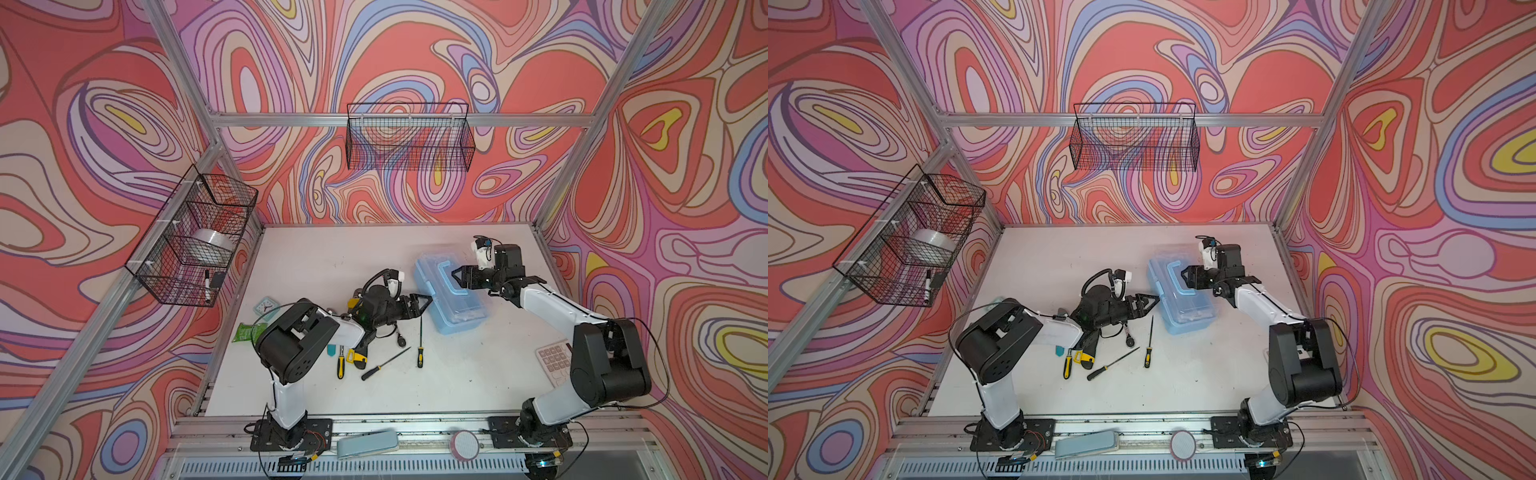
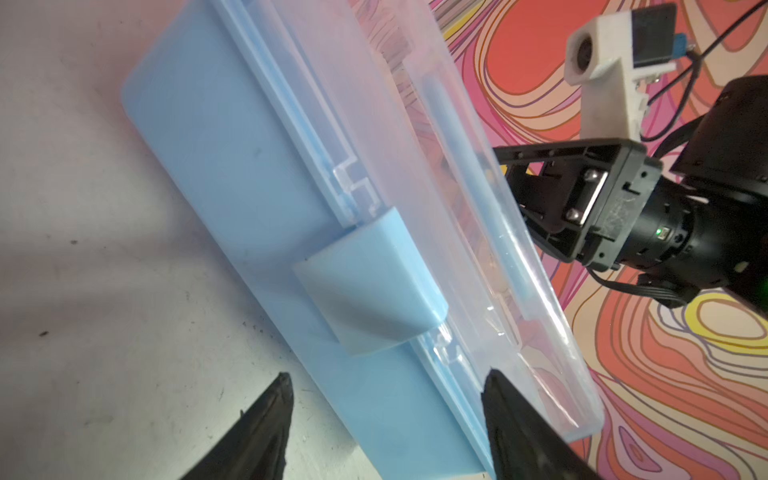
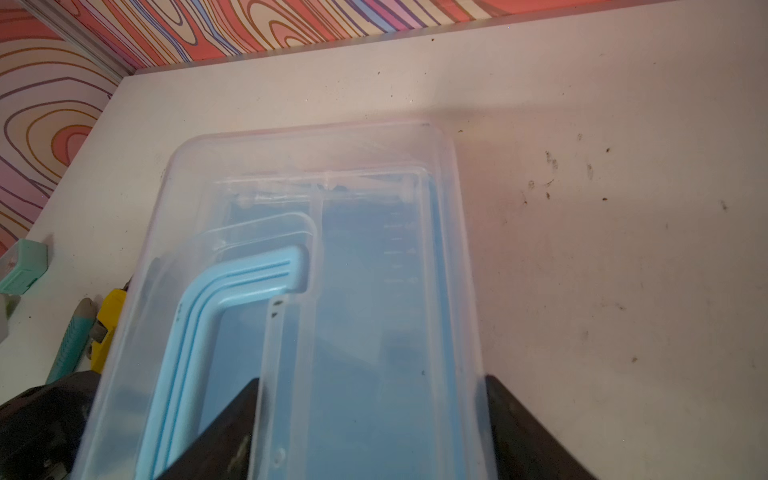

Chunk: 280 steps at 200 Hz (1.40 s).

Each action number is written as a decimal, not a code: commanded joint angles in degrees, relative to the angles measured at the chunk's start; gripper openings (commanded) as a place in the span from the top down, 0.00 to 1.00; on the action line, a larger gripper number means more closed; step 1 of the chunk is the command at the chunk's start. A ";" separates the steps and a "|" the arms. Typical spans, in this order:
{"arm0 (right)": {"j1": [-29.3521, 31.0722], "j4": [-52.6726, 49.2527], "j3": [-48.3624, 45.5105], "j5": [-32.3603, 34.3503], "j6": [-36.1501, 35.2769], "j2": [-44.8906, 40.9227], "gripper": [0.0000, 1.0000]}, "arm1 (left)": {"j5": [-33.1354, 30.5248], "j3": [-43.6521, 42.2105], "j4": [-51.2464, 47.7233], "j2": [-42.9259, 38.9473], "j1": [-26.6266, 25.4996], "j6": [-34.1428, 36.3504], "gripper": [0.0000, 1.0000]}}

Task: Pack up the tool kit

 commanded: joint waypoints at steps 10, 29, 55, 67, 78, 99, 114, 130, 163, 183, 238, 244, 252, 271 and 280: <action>-0.95 -7.40 -3.43 -0.99 2.37 4.50 0.24 | 0.72 1.79 9.19 2.68 0.27 -6.47 0.29; -1.12 -6.94 -3.56 -1.84 2.69 4.77 0.24 | 0.66 2.42 12.15 4.14 0.27 -8.38 0.28; -1.54 -6.23 -3.81 -3.01 3.16 5.29 0.24 | 0.62 3.20 16.54 6.68 0.27 -10.49 0.27; -1.71 -6.07 -3.91 -3.43 3.25 5.39 0.24 | 0.45 3.45 18.64 7.94 0.27 -11.52 0.26; -1.89 -5.93 -3.93 -3.71 3.30 5.31 0.24 | 0.26 3.94 19.64 8.75 0.27 -12.30 0.26; -2.42 -5.64 -4.17 -4.51 3.67 5.21 0.24 | 0.53 4.81 19.93 9.81 0.27 -13.24 0.25; -2.91 -5.08 -4.37 -5.29 4.12 5.21 0.24 | 0.70 5.37 21.09 10.80 0.27 -14.54 0.25; -3.09 -4.83 -4.56 -6.18 4.34 5.37 0.24 | 0.91 5.96 22.16 11.81 0.27 -16.18 0.25; -3.23 -4.12 -4.96 -7.03 4.33 6.13 0.24 | 1.89 7.70 22.17 12.29 0.27 -17.39 0.23; -3.47 -3.46 -5.19 -7.86 4.87 6.53 0.24 | 2.33 8.73 22.17 12.69 0.27 -18.41 0.22; -4.00 -1.60 -5.23 -10.64 7.32 7.02 0.24 | 5.13 12.56 22.31 13.96 -0.22 -22.32 0.21; -4.02 -1.31 -5.10 -10.75 7.72 7.13 0.24 | 5.08 12.70 22.34 14.03 -0.34 -22.61 0.21; -4.02 -1.06 -4.88 -11.08 8.22 7.45 0.25 | 5.06 12.87 22.27 14.05 -0.44 -23.09 0.21; -4.02 0.02 -4.70 -11.58 9.56 7.98 0.26 | 5.52 13.75 22.41 14.19 -0.68 -24.52 0.21; -3.97 0.19 -4.70 -11.33 9.73 8.11 0.27 | 5.86 14.31 22.41 13.86 -0.94 -24.98 0.21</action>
